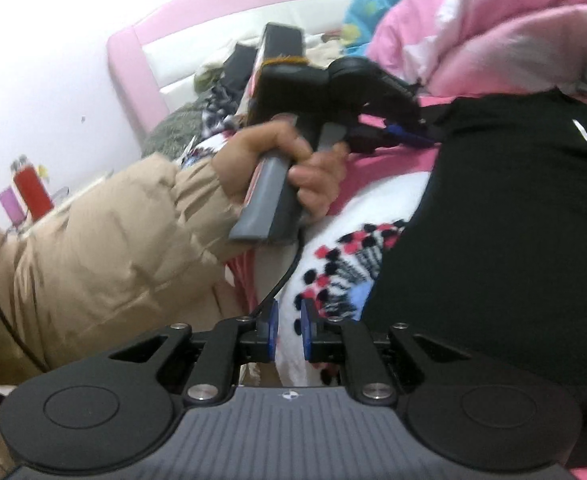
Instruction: Fold clothes
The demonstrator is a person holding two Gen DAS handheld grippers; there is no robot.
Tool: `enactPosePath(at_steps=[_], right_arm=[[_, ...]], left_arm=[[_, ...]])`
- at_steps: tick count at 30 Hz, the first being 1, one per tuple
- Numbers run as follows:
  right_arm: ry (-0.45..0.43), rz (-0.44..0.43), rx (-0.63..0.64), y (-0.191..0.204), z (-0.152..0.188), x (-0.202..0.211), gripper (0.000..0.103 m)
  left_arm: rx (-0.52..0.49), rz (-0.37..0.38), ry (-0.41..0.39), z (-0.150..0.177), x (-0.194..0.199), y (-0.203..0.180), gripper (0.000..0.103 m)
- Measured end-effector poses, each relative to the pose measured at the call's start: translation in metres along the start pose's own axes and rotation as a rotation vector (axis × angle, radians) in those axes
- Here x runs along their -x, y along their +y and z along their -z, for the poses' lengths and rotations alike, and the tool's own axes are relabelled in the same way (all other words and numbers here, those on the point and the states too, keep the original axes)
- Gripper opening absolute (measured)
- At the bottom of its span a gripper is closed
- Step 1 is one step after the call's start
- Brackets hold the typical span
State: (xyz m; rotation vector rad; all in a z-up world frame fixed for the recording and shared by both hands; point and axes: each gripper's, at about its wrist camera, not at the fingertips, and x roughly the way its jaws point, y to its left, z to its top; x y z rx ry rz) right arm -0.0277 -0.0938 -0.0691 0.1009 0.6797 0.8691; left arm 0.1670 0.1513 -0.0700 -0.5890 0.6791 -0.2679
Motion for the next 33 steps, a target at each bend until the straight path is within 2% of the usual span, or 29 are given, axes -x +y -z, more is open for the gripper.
enactPosePath(at_steps=[1, 2, 4, 5, 6, 7, 10, 12, 14, 15, 16, 17, 18, 19, 22, 25, 28, 31, 33], right_arm=[[-0.014, 0.011, -0.015, -0.002, 0.001, 0.004, 0.012], [-0.031, 0.022, -0.034, -0.005, 0.001, 0.009, 0.012], [-0.065, 0.04, -0.079, -0.013, 0.002, 0.021, 0.013], [-0.083, 0.052, -0.1, -0.017, 0.004, 0.027, 0.013], [-0.101, 0.065, -0.12, -0.021, 0.005, 0.034, 0.014], [-0.115, 0.08, -0.134, -0.023, 0.007, 0.041, 0.014], [-0.151, 0.12, -0.157, -0.031, 0.013, 0.058, 0.014], [-0.176, 0.141, -0.17, -0.038, 0.014, 0.066, 0.014], [-0.2, 0.162, -0.183, -0.046, 0.015, 0.073, 0.014], [-0.212, 0.173, -0.19, -0.05, 0.015, 0.077, 0.014], [-0.224, 0.184, -0.197, -0.054, 0.015, 0.08, 0.014], [-0.237, 0.196, -0.203, -0.058, 0.016, 0.084, 0.014], [-0.25, 0.209, -0.21, -0.063, 0.017, 0.088, 0.014], [-0.261, 0.213, -0.22, -0.067, 0.017, 0.09, 0.014], [-0.288, 0.219, -0.242, -0.076, 0.018, 0.096, 0.014], [-0.31, 0.224, -0.256, -0.083, 0.019, 0.1, 0.014], [-0.318, 0.237, -0.272, -0.091, 0.021, 0.103, 0.014], [-0.319, 0.251, -0.269, -0.095, 0.023, 0.105, 0.014], [-0.318, 0.25, -0.271, -0.095, 0.023, 0.104, 0.014]], left_arm=[[0.021, 0.011, 0.005, -0.003, 0.0, 0.001, 0.029], [0.043, 0.024, 0.01, -0.005, -0.001, 0.001, 0.035], [0.08, 0.043, 0.023, -0.01, -0.006, -0.002, 0.053], [0.083, 0.046, 0.03, -0.012, -0.009, -0.005, 0.059], [0.068, 0.049, 0.04, -0.015, -0.014, -0.011, 0.071], [0.04, 0.049, 0.047, -0.017, -0.02, -0.017, 0.077], [-0.014, -0.005, 0.032, -0.027, -0.038, -0.027, 0.077], [-0.019, -0.042, 0.018, -0.036, -0.051, -0.029, 0.073], [-0.038, -0.088, 0.013, -0.046, -0.064, -0.03, 0.058], [-0.053, -0.114, 0.017, -0.05, -0.071, -0.03, 0.042], [-0.06, -0.137, 0.019, -0.055, -0.078, -0.028, 0.031], [-0.061, -0.155, 0.017, -0.06, -0.083, -0.026, 0.024], [-0.061, -0.172, 0.012, -0.065, -0.086, -0.023, 0.01], [-0.06, -0.19, 0.007, -0.07, -0.089, -0.019, 0.006], [-0.065, -0.225, -0.04, -0.089, -0.093, -0.01, 0.0], [-0.039, -0.248, -0.065, -0.109, -0.098, 0.002, 0.0], [-0.004, -0.256, 0.011, -0.118, -0.102, 0.013, 0.0], [0.053, -0.185, 0.128, -0.11, -0.088, 0.017, 0.004], [0.054, -0.141, 0.135, -0.099, -0.068, 0.011, 0.008]])
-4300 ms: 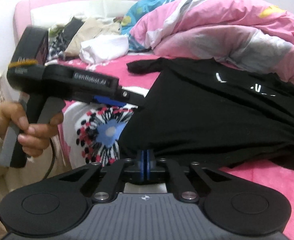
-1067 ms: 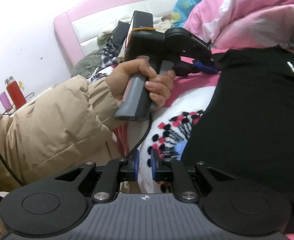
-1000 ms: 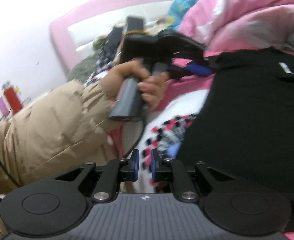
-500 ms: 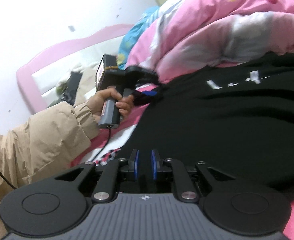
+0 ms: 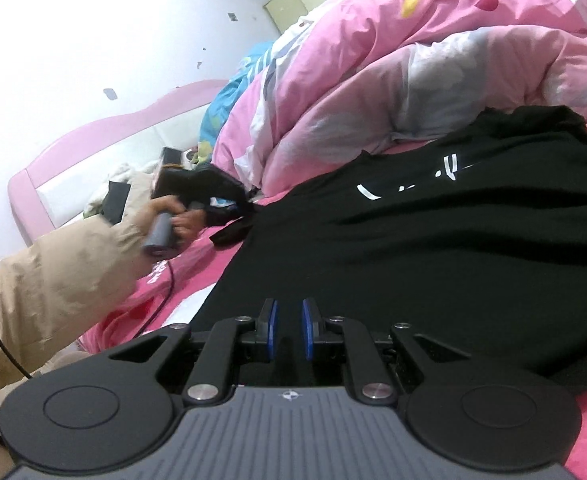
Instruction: Fold clothes
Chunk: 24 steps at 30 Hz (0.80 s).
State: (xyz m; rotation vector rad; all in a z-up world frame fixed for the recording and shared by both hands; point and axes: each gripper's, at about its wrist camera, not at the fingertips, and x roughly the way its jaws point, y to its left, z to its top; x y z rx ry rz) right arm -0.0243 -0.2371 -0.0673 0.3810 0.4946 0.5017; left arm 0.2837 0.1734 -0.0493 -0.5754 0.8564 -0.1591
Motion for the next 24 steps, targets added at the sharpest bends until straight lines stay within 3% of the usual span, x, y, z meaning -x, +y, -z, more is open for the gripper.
enactPosePath(at_steps=[2, 4, 6, 9, 12, 18, 20, 22, 23, 24], right_arm=[[0.002, -0.001, -0.002, 0.0, 0.001, -0.001, 0.014], [0.003, -0.003, -0.005, 0.0, 0.001, -0.001, 0.014], [0.005, -0.004, -0.007, 0.001, 0.002, -0.002, 0.014], [0.007, -0.006, -0.01, 0.001, 0.003, -0.003, 0.014], [0.005, -0.007, -0.009, 0.002, 0.004, -0.002, 0.015], [-0.012, 0.0, -0.004, 0.003, 0.004, 0.003, 0.017], [-0.016, 0.004, -0.012, 0.001, 0.004, 0.003, 0.022], [-0.019, 0.007, -0.021, -0.001, 0.004, 0.004, 0.022], [-0.02, 0.007, -0.025, -0.001, 0.004, 0.004, 0.022], [-0.022, 0.007, -0.027, -0.002, 0.004, 0.004, 0.022]], left_arm=[[-0.014, 0.028, -0.017, 0.015, 0.021, -0.005, 0.021], [-0.019, 0.062, -0.015, 0.031, 0.035, -0.012, 0.047], [-0.03, 0.07, 0.013, 0.045, 0.041, -0.018, 0.057], [-0.042, 0.054, 0.054, 0.057, 0.037, -0.027, 0.061], [-0.066, 0.033, 0.035, 0.059, 0.026, -0.034, 0.073], [-0.006, -0.005, -0.007, 0.044, -0.004, -0.032, 0.073], [-0.029, -0.024, -0.033, 0.04, -0.009, -0.036, 0.065], [-0.051, -0.059, -0.057, 0.036, -0.015, -0.037, 0.039], [-0.061, -0.078, -0.068, 0.034, -0.019, -0.037, 0.031], [-0.071, -0.097, -0.079, 0.032, -0.022, -0.037, 0.013]])
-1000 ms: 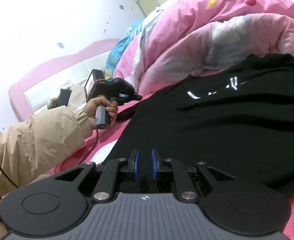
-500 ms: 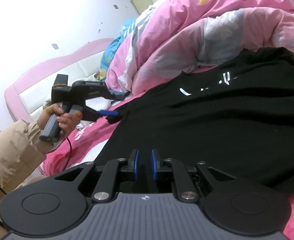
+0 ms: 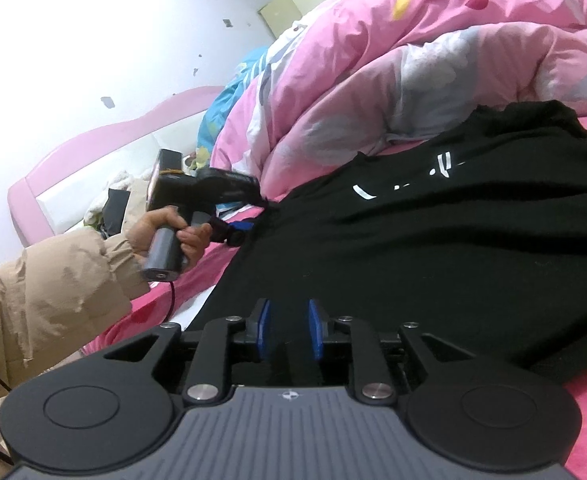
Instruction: Fold clothes
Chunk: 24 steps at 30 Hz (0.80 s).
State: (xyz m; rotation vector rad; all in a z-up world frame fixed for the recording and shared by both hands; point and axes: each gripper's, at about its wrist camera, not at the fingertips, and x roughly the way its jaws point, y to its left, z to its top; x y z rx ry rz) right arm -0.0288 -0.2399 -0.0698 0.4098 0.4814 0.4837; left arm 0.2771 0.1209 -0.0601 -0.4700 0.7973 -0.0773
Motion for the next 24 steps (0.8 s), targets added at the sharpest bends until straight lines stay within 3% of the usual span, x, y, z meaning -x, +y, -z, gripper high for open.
enactPosePath(at_steps=[6, 12, 16, 21, 24], right_arm=[[-0.006, 0.016, 0.0, -0.002, 0.0, -0.002, 0.022], [0.004, 0.038, -0.011, -0.007, 0.0, -0.008, 0.022], [0.008, 0.046, -0.024, -0.01, 0.001, -0.011, 0.022], [0.008, 0.051, -0.029, -0.011, 0.001, -0.013, 0.022], [0.005, 0.052, -0.034, -0.01, 0.001, -0.012, 0.022]], left_arm=[[-0.05, -0.08, -0.072, -0.013, -0.013, -0.006, 0.005], [-0.082, -0.172, -0.152, -0.049, -0.034, -0.004, 0.0], [-0.013, -0.221, -0.162, -0.075, -0.05, 0.017, 0.0], [0.154, -0.164, -0.14, -0.073, -0.045, 0.047, 0.003], [0.14, -0.142, -0.133, -0.061, -0.025, 0.052, 0.005]])
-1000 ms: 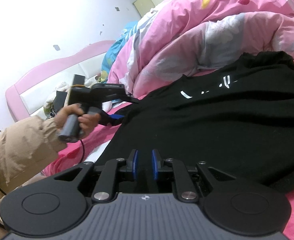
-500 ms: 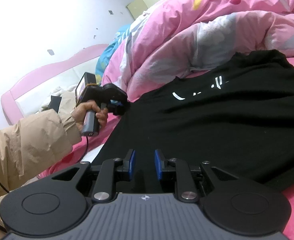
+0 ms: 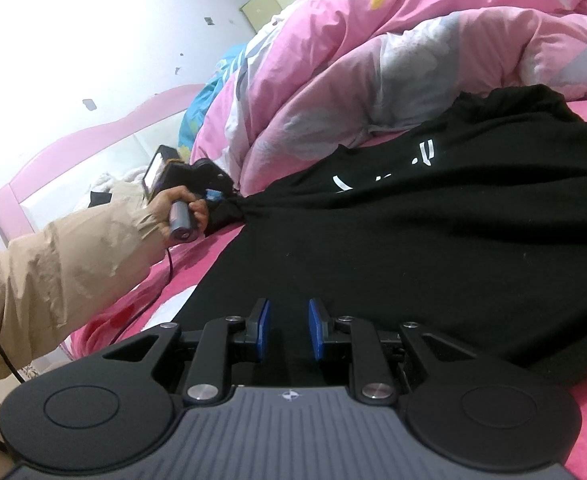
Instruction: Fold clothes
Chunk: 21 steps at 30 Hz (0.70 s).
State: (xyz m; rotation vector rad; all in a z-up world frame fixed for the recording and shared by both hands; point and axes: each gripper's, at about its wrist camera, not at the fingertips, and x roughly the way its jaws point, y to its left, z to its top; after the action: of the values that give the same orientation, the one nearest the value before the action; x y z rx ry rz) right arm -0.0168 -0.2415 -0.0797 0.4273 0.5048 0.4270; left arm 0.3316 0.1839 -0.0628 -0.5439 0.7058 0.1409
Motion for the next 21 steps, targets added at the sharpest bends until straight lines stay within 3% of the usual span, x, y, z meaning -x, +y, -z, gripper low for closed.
enactPosePath(at_steps=[3, 6, 10, 13, 19, 21], right_arm=[[-0.008, 0.002, -0.007, 0.001, -0.001, 0.002, 0.022], [-0.025, 0.002, -0.016, 0.001, -0.001, 0.006, 0.024], [-0.059, 0.012, -0.022, 0.002, -0.002, 0.013, 0.031], [-0.096, 0.024, -0.032, 0.002, -0.005, 0.023, 0.04], [-0.172, 0.111, -0.088, -0.012, -0.019, 0.064, 0.045], [-0.2, 0.158, -0.105, -0.019, -0.024, 0.083, 0.057]], left_arm=[[-0.014, 0.04, 0.016, 0.013, 0.028, 0.009, 0.013], [-0.05, 0.101, 0.04, 0.031, 0.063, 0.007, 0.038], [-0.175, 0.172, 0.106, 0.062, 0.112, -0.013, 0.053], [-0.23, 0.225, 0.195, 0.093, 0.145, -0.022, 0.057], [-0.241, 0.359, 0.36, 0.155, 0.18, -0.012, 0.058], [-0.257, 0.403, 0.397, 0.173, 0.188, -0.01, 0.058]])
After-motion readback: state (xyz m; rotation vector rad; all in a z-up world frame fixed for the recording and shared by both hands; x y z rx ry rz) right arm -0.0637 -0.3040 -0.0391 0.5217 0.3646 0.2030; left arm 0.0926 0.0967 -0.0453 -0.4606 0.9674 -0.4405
